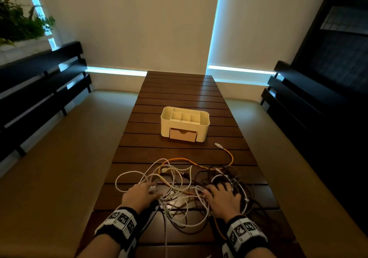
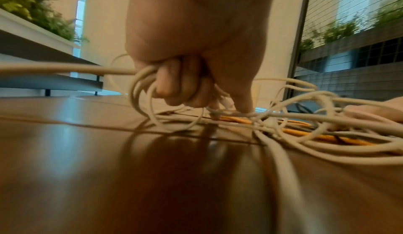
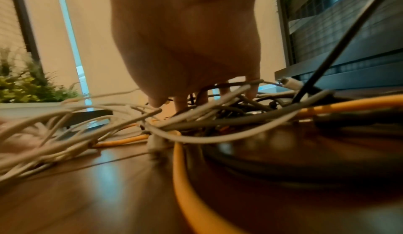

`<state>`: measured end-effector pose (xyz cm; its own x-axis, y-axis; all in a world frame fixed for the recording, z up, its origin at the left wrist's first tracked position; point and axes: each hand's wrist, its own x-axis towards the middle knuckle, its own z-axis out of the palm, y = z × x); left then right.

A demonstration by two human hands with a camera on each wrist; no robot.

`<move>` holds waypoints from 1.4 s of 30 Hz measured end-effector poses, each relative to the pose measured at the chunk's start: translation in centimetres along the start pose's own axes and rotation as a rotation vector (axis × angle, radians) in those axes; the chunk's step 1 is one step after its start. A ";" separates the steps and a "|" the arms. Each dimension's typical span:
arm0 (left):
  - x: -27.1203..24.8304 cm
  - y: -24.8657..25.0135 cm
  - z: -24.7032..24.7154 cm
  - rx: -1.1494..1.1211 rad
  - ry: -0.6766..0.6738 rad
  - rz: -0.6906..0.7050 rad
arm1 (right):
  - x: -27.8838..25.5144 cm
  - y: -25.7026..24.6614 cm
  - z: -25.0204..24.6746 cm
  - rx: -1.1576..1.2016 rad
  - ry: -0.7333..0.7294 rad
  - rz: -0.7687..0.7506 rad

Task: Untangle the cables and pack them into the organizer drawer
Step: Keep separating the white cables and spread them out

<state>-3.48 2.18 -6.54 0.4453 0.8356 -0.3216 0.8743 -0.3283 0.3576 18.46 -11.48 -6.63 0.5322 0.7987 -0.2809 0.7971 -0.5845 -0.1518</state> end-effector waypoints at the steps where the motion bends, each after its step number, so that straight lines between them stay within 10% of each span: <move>1: 0.0 -0.5 -0.1 -0.010 0.022 -0.023 | 0.1 0.6 -0.2 0.014 0.012 0.046; 8: 0.7 -1.3 -0.3 -0.073 0.123 -0.080 | 0.3 3.6 -1.7 0.043 -0.048 0.173; 14: 0.8 -0.3 -1.1 -0.278 0.268 -0.082 | -0.1 0.5 -3.5 0.039 0.257 0.341; 17: 0.4 0.7 -1.8 -0.426 0.354 -0.107 | 0.9 -2.1 -4.3 0.108 0.327 0.186; 22: 0.2 2.3 -2.8 -0.827 0.380 -0.155 | 3.3 -5.8 -3.0 0.297 0.053 -0.237; 25: -0.3 3.2 -3.2 -0.917 0.368 -0.101 | 3.8 -6.1 -1.2 0.288 -0.127 -0.178; 38: -1.9 5.2 -3.2 -0.990 0.086 0.166 | 3.3 -3.4 -4.1 0.615 0.007 0.108; 42: -1.7 4.4 -5.5 -0.881 0.400 -0.016 | 2.8 -1.7 -7.2 0.681 -0.117 0.107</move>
<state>-1.47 1.74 0.46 0.1931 0.9788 -0.0680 0.3484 -0.0036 0.9373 20.66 -7.23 -0.37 0.5331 0.7333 -0.4219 0.3655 -0.6494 -0.6669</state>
